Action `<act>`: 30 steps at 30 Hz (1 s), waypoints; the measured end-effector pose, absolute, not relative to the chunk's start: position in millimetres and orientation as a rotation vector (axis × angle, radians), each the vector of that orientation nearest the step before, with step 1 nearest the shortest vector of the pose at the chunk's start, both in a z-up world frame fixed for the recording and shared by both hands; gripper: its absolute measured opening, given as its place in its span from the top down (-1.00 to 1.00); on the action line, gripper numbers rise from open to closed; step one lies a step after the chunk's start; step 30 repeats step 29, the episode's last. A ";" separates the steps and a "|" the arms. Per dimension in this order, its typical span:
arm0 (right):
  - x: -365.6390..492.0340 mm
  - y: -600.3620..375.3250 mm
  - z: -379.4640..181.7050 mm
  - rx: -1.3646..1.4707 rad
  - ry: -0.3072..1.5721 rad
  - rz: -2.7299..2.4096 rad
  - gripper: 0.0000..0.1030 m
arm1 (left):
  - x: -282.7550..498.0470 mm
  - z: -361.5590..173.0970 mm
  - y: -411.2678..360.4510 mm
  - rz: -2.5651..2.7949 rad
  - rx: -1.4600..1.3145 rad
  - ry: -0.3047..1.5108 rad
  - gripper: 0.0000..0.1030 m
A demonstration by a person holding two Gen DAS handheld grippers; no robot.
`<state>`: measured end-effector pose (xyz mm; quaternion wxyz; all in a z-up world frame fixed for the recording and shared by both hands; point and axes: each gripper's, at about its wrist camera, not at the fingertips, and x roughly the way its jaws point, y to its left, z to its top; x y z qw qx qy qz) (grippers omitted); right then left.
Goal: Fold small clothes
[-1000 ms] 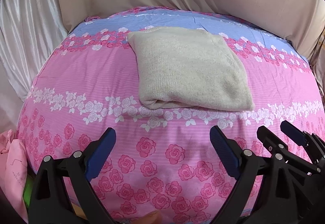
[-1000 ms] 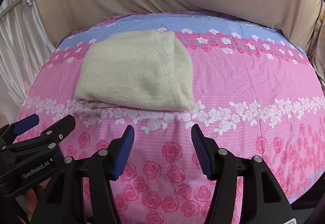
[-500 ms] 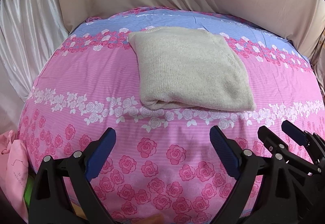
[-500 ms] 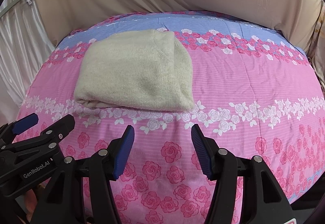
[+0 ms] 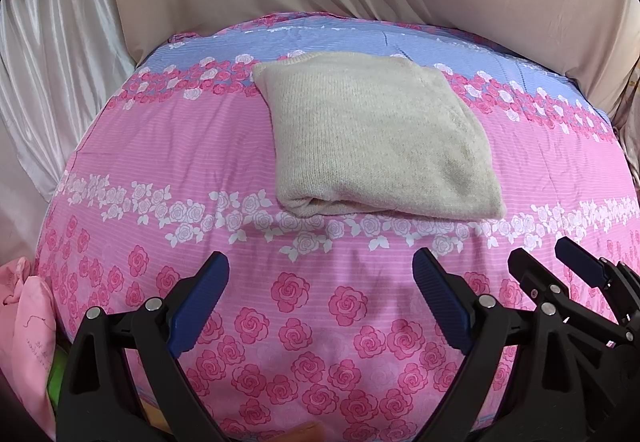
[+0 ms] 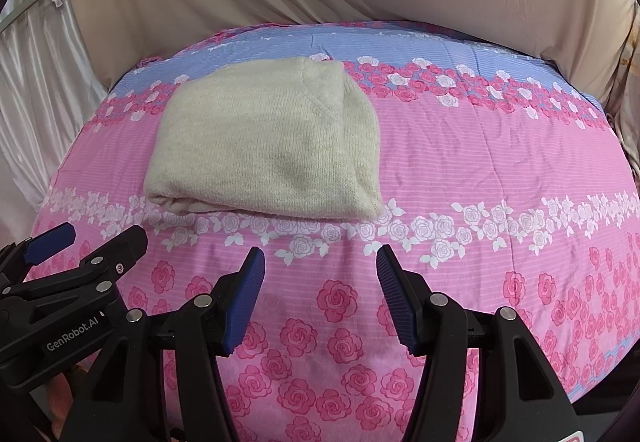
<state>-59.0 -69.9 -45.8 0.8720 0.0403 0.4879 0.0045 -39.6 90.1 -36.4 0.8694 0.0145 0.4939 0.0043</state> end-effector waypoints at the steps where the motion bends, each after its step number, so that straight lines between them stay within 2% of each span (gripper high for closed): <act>1: -59.1 -69.7 -45.4 0.085 1.019 0.009 -0.10 | -39.9 -36.1 89.8 0.009 0.030 1.033 -0.76; 23: -57.0 -77.6 -48.7 0.080 1.028 0.001 -0.10 | -36.8 -39.8 86.7 -0.015 0.030 1.036 -0.75; 26: -56.9 -77.2 -49.0 0.074 1.031 0.002 -0.10 | -37.0 -39.5 82.9 -0.016 0.052 1.036 -0.63; 30: -56.9 -78.7 -49.6 0.073 1.034 0.006 -0.10 | -36.0 -39.4 82.6 -0.013 0.062 1.037 -0.63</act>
